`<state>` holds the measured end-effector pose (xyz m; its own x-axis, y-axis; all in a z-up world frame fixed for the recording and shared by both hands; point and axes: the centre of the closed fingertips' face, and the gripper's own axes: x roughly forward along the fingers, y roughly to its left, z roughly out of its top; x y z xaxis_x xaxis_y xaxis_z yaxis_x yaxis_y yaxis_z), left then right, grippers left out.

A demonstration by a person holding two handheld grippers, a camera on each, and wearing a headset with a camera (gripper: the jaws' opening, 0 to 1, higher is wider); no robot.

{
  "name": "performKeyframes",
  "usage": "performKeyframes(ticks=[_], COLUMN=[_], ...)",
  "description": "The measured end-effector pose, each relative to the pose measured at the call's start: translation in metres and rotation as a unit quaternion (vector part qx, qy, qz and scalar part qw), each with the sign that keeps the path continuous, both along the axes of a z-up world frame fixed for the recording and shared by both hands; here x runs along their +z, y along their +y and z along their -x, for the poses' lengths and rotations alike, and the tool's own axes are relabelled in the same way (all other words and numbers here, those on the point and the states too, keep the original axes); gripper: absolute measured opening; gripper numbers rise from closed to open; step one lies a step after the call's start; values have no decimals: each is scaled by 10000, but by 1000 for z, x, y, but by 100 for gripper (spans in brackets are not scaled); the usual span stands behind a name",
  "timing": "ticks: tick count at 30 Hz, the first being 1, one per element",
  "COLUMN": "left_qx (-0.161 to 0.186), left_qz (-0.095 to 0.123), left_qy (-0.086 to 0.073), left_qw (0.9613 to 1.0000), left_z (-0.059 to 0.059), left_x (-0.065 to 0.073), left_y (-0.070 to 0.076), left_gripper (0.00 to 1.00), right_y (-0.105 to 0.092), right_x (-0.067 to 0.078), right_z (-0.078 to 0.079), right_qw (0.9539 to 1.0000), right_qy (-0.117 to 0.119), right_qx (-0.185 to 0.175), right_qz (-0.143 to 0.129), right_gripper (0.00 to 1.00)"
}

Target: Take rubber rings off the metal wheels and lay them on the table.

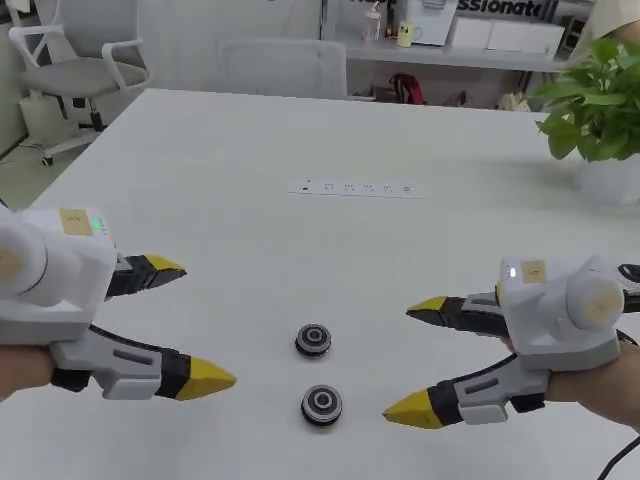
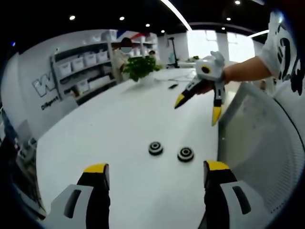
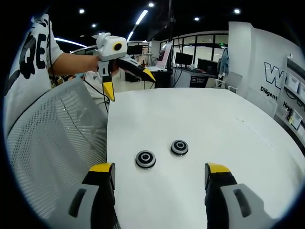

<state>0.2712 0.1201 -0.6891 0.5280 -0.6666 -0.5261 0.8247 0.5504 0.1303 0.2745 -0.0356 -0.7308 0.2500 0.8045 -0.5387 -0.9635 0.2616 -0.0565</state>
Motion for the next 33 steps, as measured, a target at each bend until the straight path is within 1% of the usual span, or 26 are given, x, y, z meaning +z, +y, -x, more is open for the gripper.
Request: performKeyframes(ticks=[4, 8, 12, 15, 22, 30, 33], left_qx=[-47, -69, -130, -168, -247, -364, -359], left_qz=[-14, 26, -27, -25, -62, -62, -47], left_qy=[27, 69, 73, 80, 132, 189, 203], left_qw=[10000, 9999, 9999, 9998, 9996, 9991, 9991], left_z=[-2, -4, -4, -5, -8, -13, -16], left_x=[-2, -4, -6, -7, -14, -19, -22], left_y=[-2, -5, -8, -10, -15, -23, -24], left_gripper=[82, 82, 82, 82, 82, 80, 79], right_y=[4, 6, 8, 8, 8, 10, 11], right_x=[-3, -6, -5, -7, -15, -19, -21], right_z=[1, 0, -2, -5, -6, -10, -11], right_qw=[10000, 9999, 9999, 9998, 9995, 9993, 9993], right_qy=[58, 89, 115, 171, 283, 352, 357], right_qx=[58, 107, 111, 81, 101, 118, 146], right_qz=[-1, 16, -34, -69, -32, -41, -15], right_gripper=[70, 66, 63, 62, 58, 56, 56])
